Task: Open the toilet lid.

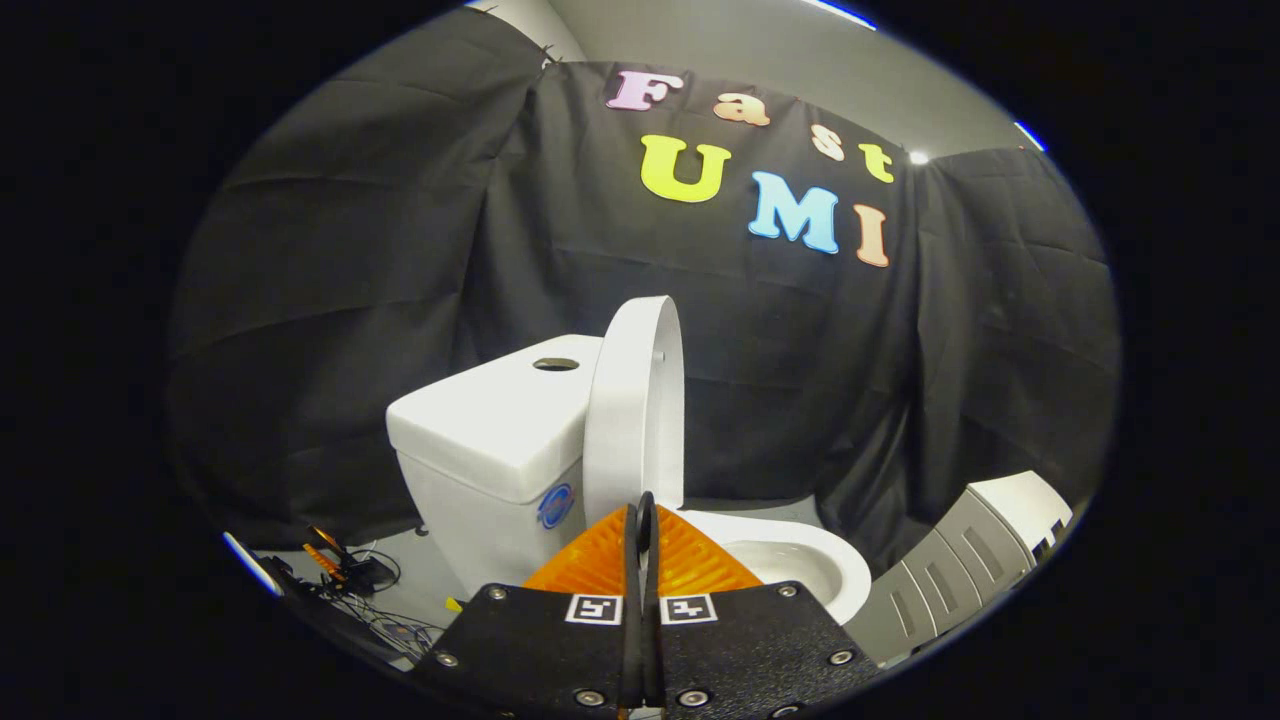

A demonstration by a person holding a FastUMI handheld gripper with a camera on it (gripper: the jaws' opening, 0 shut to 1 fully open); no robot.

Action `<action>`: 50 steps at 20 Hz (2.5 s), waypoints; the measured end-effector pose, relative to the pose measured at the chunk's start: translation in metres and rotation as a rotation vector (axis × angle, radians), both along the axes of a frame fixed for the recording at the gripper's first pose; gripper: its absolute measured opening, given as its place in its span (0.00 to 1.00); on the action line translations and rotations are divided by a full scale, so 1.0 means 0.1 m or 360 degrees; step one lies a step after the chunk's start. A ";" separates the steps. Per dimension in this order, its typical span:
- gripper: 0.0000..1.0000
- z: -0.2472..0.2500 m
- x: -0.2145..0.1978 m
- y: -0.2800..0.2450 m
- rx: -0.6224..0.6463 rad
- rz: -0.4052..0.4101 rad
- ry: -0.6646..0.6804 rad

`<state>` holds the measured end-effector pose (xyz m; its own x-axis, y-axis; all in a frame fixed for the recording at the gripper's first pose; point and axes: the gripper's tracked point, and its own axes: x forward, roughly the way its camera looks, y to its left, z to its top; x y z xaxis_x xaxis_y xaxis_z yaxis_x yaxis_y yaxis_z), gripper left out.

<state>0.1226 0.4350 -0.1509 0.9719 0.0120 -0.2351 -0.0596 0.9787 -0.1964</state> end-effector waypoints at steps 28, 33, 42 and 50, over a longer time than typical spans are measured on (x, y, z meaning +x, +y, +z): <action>0.94 0.13 -0.23 0.05 0.0456 0.0133 0.0084; 0.94 0.52 -0.40 -0.24 0.0575 0.0199 -0.0044; 0.94 1.33 -0.34 -1.51 0.0293 0.0202 -0.0354; 0.94 2.08 -0.57 -2.65 0.0418 0.0262 -0.0701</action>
